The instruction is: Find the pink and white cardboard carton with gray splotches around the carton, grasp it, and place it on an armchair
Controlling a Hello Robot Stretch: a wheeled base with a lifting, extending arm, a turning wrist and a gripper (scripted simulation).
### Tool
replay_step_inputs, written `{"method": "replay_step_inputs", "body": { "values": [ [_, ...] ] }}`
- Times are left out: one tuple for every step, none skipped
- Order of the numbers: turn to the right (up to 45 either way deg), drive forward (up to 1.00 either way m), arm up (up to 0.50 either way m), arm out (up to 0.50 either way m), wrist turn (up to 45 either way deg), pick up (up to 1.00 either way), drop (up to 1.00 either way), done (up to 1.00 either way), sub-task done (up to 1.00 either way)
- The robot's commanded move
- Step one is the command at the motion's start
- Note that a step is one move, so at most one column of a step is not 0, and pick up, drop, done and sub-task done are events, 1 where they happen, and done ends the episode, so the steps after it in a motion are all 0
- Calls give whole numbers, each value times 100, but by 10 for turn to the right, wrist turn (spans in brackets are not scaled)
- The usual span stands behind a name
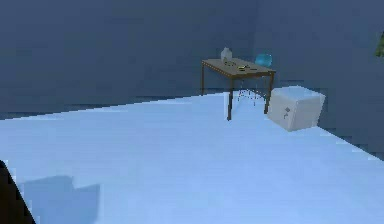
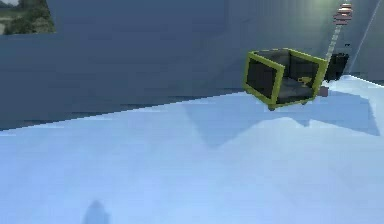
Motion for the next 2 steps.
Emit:
{"method": "replay_step_inputs", "body": {
  "values": [
    [0, 100, 0, 0, 0, 0, 0, 0, 0],
    [-30, 0, 0, 0, 0, 0, 0, 0, 0]
  ]
}}
